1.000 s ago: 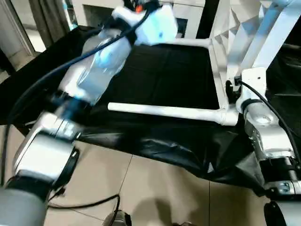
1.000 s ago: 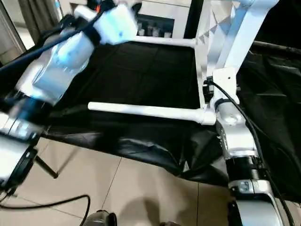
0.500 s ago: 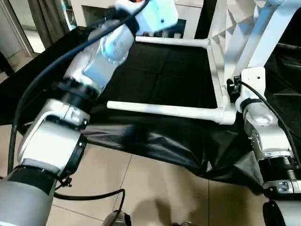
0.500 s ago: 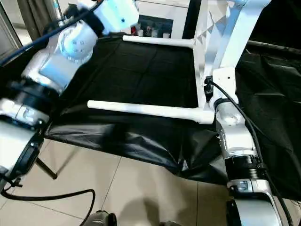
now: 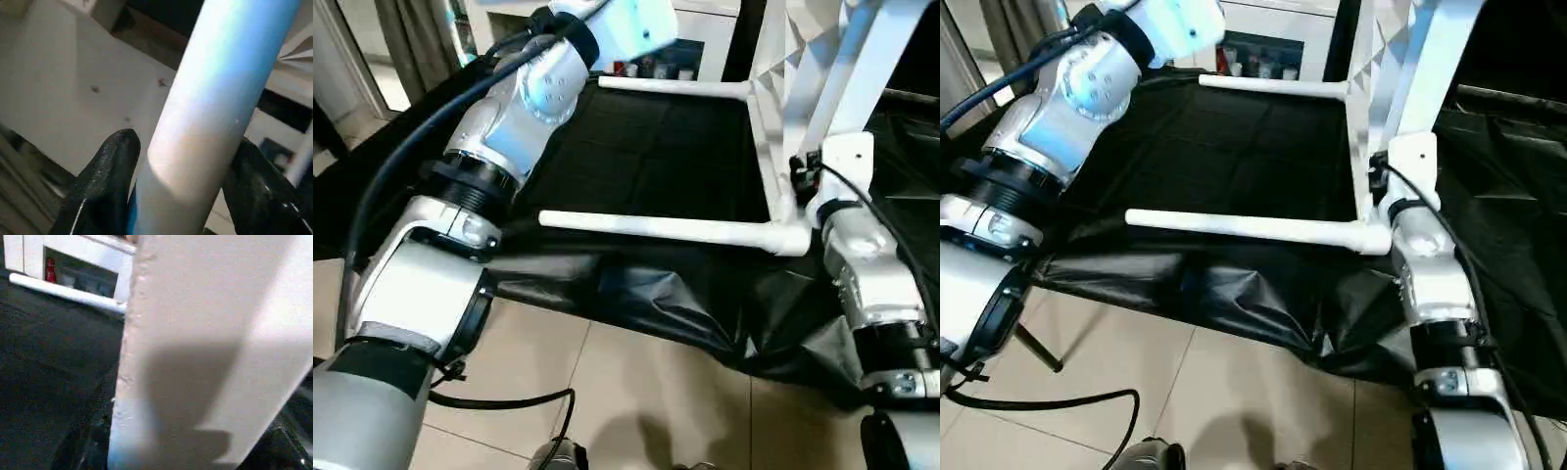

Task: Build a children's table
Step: Flip table

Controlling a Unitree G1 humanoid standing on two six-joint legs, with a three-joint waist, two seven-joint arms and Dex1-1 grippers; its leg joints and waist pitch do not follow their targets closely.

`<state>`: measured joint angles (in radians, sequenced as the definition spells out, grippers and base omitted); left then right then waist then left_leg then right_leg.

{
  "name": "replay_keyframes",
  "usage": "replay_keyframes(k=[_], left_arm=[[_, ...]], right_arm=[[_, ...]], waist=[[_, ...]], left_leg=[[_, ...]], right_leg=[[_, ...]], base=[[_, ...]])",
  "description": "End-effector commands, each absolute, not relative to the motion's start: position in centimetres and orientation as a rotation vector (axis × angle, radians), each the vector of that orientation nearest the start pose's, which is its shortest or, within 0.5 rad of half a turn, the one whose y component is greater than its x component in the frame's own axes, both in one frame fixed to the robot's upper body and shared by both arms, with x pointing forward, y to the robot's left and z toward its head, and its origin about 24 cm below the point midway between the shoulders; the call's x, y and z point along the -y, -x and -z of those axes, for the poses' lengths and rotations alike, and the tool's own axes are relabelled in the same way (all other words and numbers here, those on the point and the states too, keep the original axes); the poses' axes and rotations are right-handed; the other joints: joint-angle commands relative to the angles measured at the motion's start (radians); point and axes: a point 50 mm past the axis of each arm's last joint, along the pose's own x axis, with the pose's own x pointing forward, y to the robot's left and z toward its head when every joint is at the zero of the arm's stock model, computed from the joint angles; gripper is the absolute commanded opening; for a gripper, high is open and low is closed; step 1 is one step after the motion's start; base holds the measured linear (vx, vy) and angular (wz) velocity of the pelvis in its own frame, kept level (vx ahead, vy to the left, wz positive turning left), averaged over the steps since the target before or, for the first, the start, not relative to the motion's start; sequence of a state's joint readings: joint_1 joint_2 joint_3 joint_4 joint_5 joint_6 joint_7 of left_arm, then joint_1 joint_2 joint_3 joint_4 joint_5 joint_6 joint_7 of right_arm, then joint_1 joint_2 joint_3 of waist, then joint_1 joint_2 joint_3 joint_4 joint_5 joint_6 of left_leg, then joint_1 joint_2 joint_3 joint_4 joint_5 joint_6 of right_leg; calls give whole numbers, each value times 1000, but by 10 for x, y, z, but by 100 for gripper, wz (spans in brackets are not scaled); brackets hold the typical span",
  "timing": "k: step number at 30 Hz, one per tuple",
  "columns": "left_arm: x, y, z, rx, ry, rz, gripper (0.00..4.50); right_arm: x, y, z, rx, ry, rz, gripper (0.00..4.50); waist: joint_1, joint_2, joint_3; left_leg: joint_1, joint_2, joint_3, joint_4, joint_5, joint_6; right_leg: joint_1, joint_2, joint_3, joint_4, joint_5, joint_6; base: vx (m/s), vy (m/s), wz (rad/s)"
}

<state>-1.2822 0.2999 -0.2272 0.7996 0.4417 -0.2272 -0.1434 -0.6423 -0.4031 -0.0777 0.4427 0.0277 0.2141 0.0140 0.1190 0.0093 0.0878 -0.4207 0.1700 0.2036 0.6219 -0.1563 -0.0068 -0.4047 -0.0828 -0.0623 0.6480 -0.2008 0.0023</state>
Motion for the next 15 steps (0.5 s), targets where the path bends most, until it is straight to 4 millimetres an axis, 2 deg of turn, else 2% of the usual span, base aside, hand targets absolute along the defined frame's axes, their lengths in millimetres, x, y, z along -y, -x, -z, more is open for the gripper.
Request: replay_keyframes(k=[1,3,4,8,10,11,12,13,14,15], left_arm=[[-91,-397,-315,651,-510,277,238],[-92,-396,-316,650,-497,277,238],[-93,-396,-317,651,-471,277,238],[-102,-394,-325,653,-307,249,238],[-110,-393,-328,646,-191,227,238],[-110,-393,-328,646,-191,227,238],[-114,-393,-328,634,-130,210,238],[-116,-393,-327,629,-102,202,238],[-118,-393,-326,615,-49,185,238],[-119,-393,-324,602,-17,172,238]], right_arm=[[252,-368,-191,147,390,174,200],[253,-368,-194,155,394,178,200],[256,-368,-202,174,405,189,200],[271,-366,-243,267,480,215,200],[278,-364,-265,311,536,221,200],[278,-364,-265,311,536,221,200],[281,-364,-278,331,569,208,200],[281,-364,-284,340,587,200,200],[282,-364,-296,360,622,184,200],[281,-364,-306,378,648,165,200]], waist=[[3,-39,-100],[8,-41,-101],[10,-36,-101],[14,-35,-102],[19,-32,-103],[21,-34,-103],[25,-28,-106],[23,-30,-107],[23,-27,-105],[21,-26,-106]], left_leg=[[39,48,-23,-54,-97,51],[39,45,-19,-51,-96,67],[35,46,-19,-51,-90,79],[39,49,-20,-51,-103,77],[39,49,-19,-49,-98,82],[37,49,-18,-47,-92,89],[39,49,-18,-45,-88,93],[36,49,-20,-43,-81,98],[38,51,-19,-43,-85,101],[34,49,-20,-42,-90,101]], right_leg=[[51,-73,44,-68,-28,-268],[51,-73,43,-70,-48,-263],[49,-75,41,-70,-70,-254],[46,-72,38,-72,-95,-246],[43,-73,39,-69,-80,-250],[43,-72,39,-67,-63,-256],[41,-72,40,-66,-54,-257],[43,-71,37,-62,-33,-265],[39,-69,38,-63,-28,-269],[42,-70,36,-62,-28,-274]], base=[[0,0,0],[0,0,0],[0,0,0],[0,0,0],[0,0,0],[0,0,0],[0,0,0],[0,0,0],[0,0,0],[0,0,0]])
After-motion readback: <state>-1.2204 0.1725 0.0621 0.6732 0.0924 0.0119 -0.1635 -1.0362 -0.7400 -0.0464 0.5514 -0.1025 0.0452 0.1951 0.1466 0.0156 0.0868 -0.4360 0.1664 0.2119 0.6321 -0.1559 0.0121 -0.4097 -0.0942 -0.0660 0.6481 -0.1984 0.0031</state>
